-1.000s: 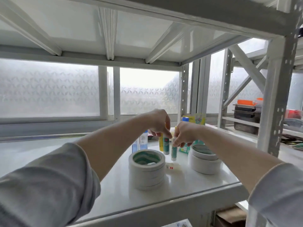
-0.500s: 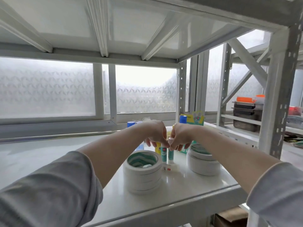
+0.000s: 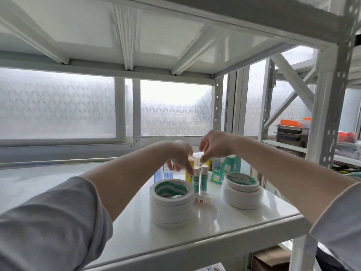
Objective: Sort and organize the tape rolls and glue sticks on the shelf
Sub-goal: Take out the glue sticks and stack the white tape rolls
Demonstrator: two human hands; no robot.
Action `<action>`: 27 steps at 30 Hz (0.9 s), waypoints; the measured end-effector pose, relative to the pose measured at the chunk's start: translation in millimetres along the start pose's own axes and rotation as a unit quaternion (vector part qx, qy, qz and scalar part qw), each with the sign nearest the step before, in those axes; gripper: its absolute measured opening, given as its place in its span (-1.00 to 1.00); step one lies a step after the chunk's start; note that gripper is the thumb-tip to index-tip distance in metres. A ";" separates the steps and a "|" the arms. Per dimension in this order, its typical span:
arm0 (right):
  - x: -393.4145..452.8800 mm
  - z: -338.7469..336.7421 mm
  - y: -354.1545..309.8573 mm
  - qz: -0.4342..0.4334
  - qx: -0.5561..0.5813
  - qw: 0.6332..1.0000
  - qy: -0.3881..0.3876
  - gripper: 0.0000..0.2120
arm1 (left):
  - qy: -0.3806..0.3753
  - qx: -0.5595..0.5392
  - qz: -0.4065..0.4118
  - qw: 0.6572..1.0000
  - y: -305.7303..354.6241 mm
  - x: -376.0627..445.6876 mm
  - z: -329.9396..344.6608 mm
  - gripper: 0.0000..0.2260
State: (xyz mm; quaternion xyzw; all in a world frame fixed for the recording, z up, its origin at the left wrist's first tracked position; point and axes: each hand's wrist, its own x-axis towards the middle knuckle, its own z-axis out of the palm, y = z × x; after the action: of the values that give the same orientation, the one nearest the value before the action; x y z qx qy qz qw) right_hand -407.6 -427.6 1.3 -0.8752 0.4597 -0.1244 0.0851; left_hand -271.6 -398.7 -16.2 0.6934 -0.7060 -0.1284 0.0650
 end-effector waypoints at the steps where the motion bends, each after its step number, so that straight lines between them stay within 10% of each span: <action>1: -1.9 -1.9 -8.2 -0.013 0.006 1.000 -0.007 -0.63 | 0.002 -0.005 -0.001 1.000 -2.0 -5.3 -4.3 -0.28; 16: -4.3 67.4 -89.0 0.014 -0.151 0.967 -0.203 -0.78 | -0.019 0.030 -0.022 0.999 -61.0 -93.9 5.7 -0.32; 27: -15.7 -14.6 -66.1 0.039 -0.054 0.988 -0.141 -0.85 | 0.024 0.054 0.081 0.995 -38.9 -89.0 -1.6 -0.49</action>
State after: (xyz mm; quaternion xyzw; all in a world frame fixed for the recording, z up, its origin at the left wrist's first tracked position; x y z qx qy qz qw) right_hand -368.7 -377.9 30.5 -0.8685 0.4833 0.0285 0.1061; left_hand -231.1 -310.4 -17.6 0.6396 -0.7637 -0.0675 0.0548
